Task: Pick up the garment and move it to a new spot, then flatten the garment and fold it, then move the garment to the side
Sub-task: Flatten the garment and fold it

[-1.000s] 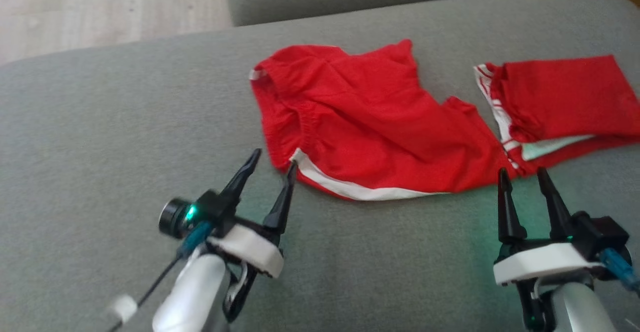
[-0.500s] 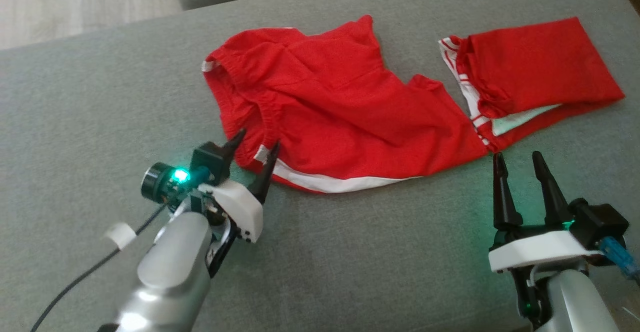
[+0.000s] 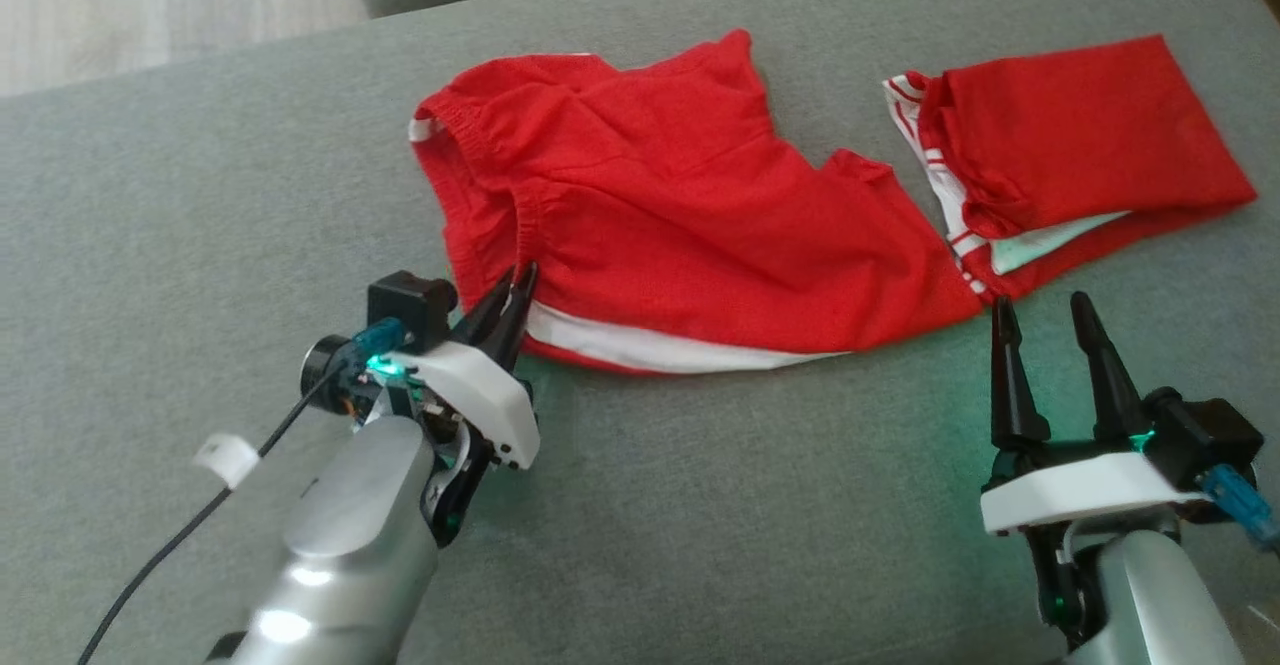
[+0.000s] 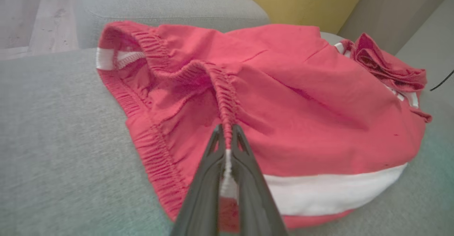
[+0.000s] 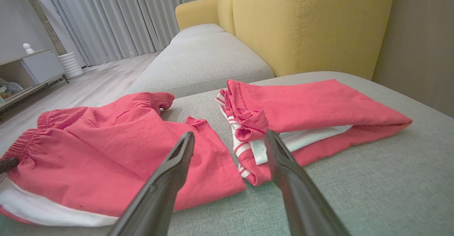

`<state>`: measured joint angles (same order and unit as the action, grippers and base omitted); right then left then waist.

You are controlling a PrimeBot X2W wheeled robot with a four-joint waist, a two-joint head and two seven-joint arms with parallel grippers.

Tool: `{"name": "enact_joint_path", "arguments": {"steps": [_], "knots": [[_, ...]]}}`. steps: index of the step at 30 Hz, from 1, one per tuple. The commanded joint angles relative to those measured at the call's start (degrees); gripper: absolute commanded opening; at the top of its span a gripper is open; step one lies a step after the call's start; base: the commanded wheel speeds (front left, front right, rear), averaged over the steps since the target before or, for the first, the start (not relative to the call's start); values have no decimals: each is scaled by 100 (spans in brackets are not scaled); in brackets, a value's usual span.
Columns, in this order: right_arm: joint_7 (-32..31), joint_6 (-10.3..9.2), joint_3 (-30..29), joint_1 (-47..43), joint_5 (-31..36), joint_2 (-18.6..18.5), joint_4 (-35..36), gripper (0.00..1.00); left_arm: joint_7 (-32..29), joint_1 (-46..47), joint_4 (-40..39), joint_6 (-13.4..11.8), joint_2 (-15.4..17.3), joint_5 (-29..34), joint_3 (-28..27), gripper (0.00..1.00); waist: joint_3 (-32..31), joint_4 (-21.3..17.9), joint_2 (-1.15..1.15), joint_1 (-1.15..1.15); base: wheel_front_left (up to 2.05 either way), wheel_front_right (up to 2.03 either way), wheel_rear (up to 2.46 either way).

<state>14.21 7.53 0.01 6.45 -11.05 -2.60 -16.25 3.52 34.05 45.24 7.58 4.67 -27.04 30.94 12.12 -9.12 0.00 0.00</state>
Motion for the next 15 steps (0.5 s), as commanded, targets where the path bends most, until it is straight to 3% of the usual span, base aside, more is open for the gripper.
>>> {"name": "enact_joint_path", "arguments": {"steps": [1, 15], "knots": [[78, -4, 106, 145, 49, -28, 143, 100, 169, 274, -120, -10, 142, -93, -153, 0, -44, 84, 0, 0, 0, 0, 0], [79, -4, 101, 42, 265, -28, 14, 100, 936, -178, -150, -18, 433, -396, -173, 0, -293, 780, 0, 0, 0, 0, 0]]}}
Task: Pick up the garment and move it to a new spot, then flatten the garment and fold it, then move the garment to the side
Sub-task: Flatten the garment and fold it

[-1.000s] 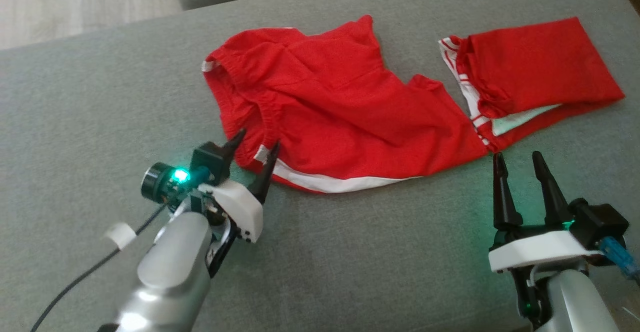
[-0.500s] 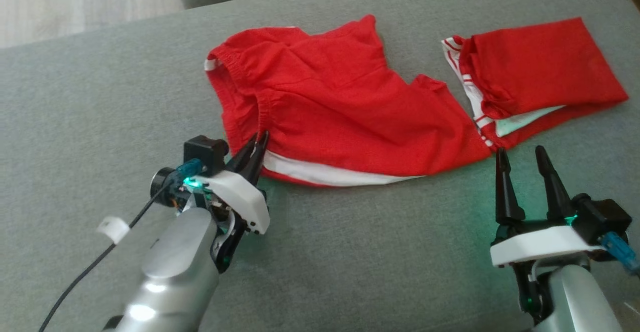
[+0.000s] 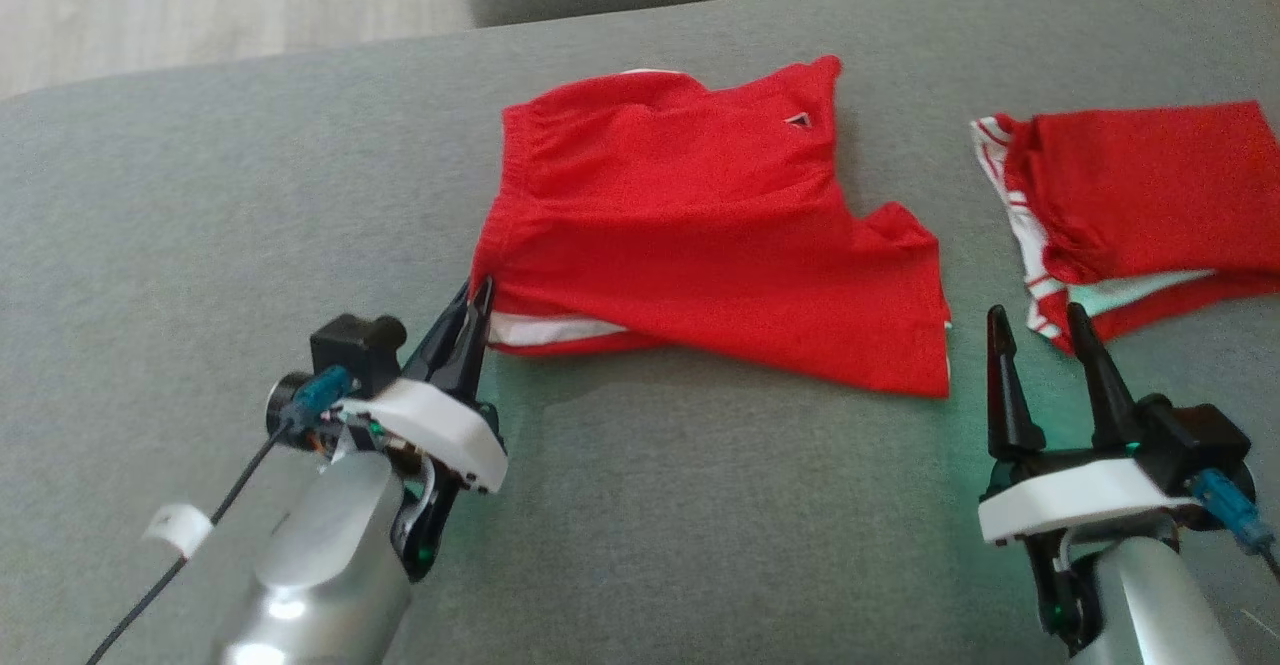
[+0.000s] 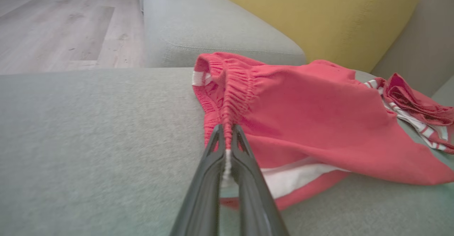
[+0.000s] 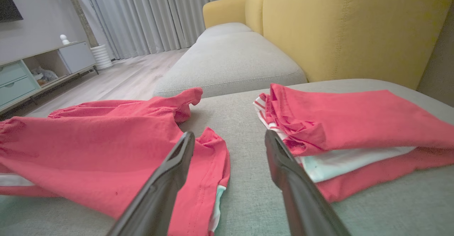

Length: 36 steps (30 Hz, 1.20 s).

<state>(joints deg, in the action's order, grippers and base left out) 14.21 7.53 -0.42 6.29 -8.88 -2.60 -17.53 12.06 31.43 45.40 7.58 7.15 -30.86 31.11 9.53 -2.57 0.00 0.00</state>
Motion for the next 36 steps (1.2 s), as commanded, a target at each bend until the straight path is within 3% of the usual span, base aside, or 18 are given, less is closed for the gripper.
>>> {"name": "enact_joint_path", "arguments": {"steps": [1, 8, 9, 11, 27, 36], "knots": [[79, -4, 158, 57, 63, -28, 118, 100, 109, 38, -182, -20, 193, -22, -197, 0, -42, 173, 0, 0, 0, 0, 0], [38, -4, 220, 74, 117, -28, -242, 100, 233, -214, -347, -32, 214, 41, -160, 0, -87, 435, 0, 0, 0, 0, 0], [25, -4, 236, 83, 126, -28, -293, 100, 245, -234, -386, -34, 217, 75, -145, 23, -91, 453, 0, 0, 0, 0, 0], [14, -4, 255, 107, 133, -28, -376, 100, 264, -274, -465, -80, 215, 136, -144, 100, -93, 480, 0, 0, 0, 0, 0], [40, -4, 331, 216, -215, -28, -681, 100, 293, -972, -1759, -612, 155, 753, -677, 100, -160, 737, 0, 0, 0, 0, 0], [56, -4, 419, 210, -516, -28, -921, 100, 293, -1517, -2224, -667, 19, 974, -966, 100, -200, 915, 0, 0, 0, 0, 0]]}}
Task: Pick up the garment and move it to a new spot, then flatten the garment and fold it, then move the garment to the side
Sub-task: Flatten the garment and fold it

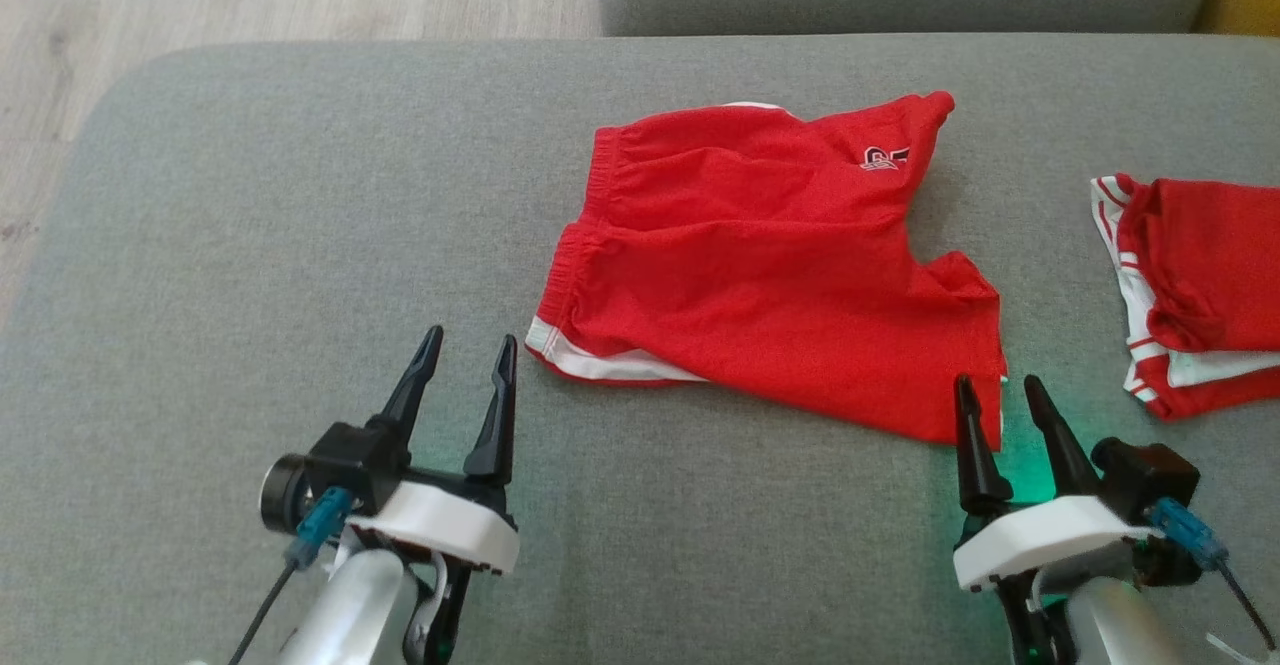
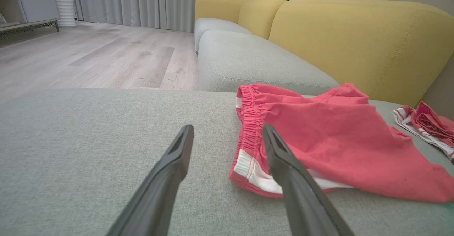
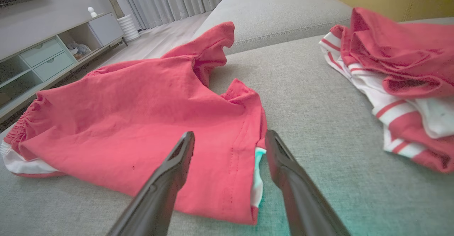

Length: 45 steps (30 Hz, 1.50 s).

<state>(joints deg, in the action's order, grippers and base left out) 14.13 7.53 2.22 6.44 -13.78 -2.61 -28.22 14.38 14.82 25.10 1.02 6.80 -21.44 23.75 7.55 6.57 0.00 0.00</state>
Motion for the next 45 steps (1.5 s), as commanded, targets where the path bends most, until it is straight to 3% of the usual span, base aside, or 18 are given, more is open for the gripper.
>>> {"name": "enact_joint_path", "arguments": {"steps": [1, 40, 41, 43, 44, 45], "knots": [[66, -4, 157, 198, -47, -27, 122, 100, 62, 111, -211, -3, 43, 52, -252, 100, -5, 6, 0, 0, 0, 0, 0], [85, -4, 605, 374, -213, -27, -414, 100, 62, 16, -84, 280, -276, 455, -664, 100, 55, 12, 0, 0, 0, 0, 0], [85, -4, 618, 383, -213, -27, -421, 61, 62, 19, -80, 284, -280, 462, -669, 100, 59, 14, 0, 0, 0, 0, 0], [85, -4, 626, 408, -200, -27, -422, 7, 62, 23, -65, 291, -288, 474, -678, 100, 62, 18, 0, 0, 0, 0, 0], [85, -4, 622, 425, -193, -27, -395, 0, 62, 25, -55, 294, -291, 480, -682, 100, 60, 19, 0, 0, 0, 0, 0], [86, -4, 613, 438, -171, -27, -349, 0, 62, 26, -44, 297, -294, 484, -687, 100, 58, 19, 0, 0, 0, 0, 0]]}}
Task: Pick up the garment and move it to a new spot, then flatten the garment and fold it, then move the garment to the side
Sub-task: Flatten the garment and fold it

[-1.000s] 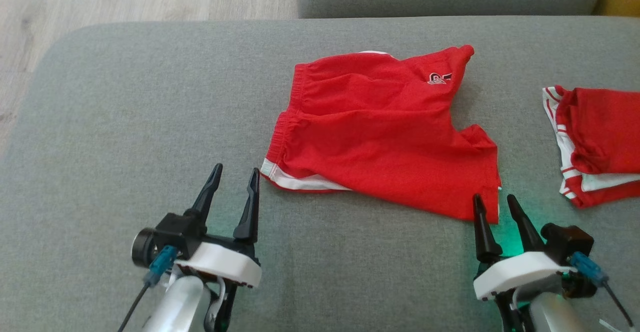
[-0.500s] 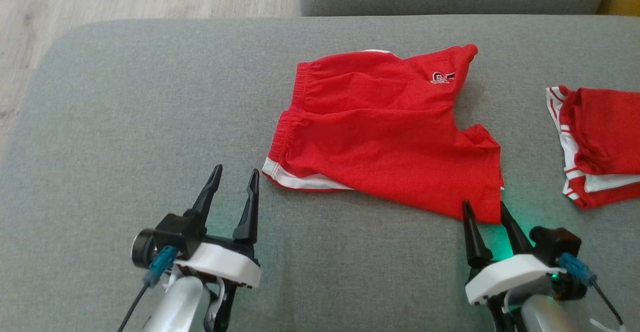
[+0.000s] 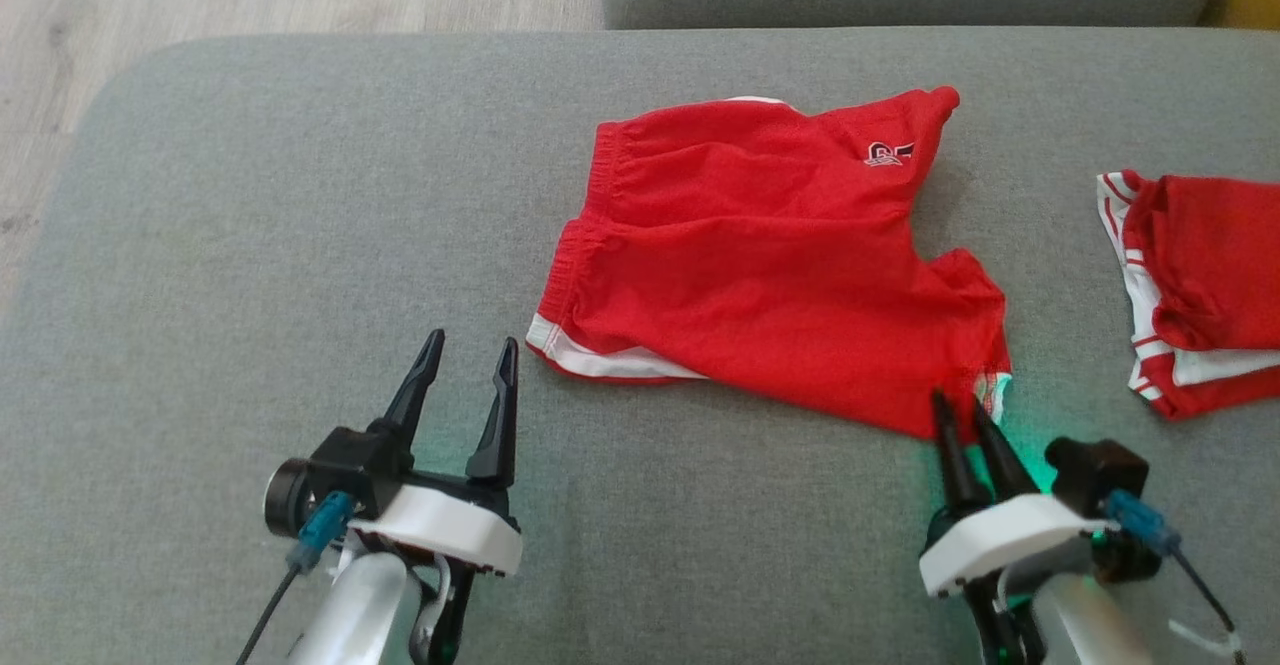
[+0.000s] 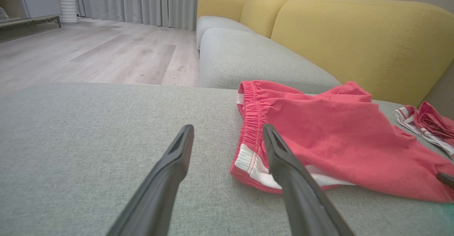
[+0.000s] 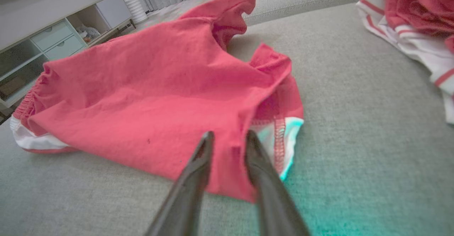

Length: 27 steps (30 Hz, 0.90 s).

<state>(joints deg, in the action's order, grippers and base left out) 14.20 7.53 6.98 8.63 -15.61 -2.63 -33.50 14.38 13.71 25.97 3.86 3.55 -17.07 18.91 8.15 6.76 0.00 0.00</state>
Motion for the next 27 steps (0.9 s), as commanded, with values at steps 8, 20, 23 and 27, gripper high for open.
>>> {"name": "enact_joint_path", "arguments": {"steps": [8, 20, 23, 27], "knots": [[79, -4, 38, 215, 96, -25, 739, 0, 62, 119, -87, 38, 8, 71, -252, 100, -67, -13, 0, 0, 0, 0, 0], [-410, -4, -498, 613, 272, -42, 930, 0, 62, 160, -82, 88, -28, 97, -219, 100, -56, 101, 0, 0, 0, 0, 0], [-596, -4, -758, 862, 289, -41, 726, 0, 62, 192, -80, 99, -38, 97, -188, 100, -10, 188, 0, 0, 0, 0, 0], [-771, -4, -921, 1200, 499, -114, 348, 0, 62, 241, -73, 109, -47, 94, -151, 100, 64, 314, 0, 0, 0, 0, 0]]}}
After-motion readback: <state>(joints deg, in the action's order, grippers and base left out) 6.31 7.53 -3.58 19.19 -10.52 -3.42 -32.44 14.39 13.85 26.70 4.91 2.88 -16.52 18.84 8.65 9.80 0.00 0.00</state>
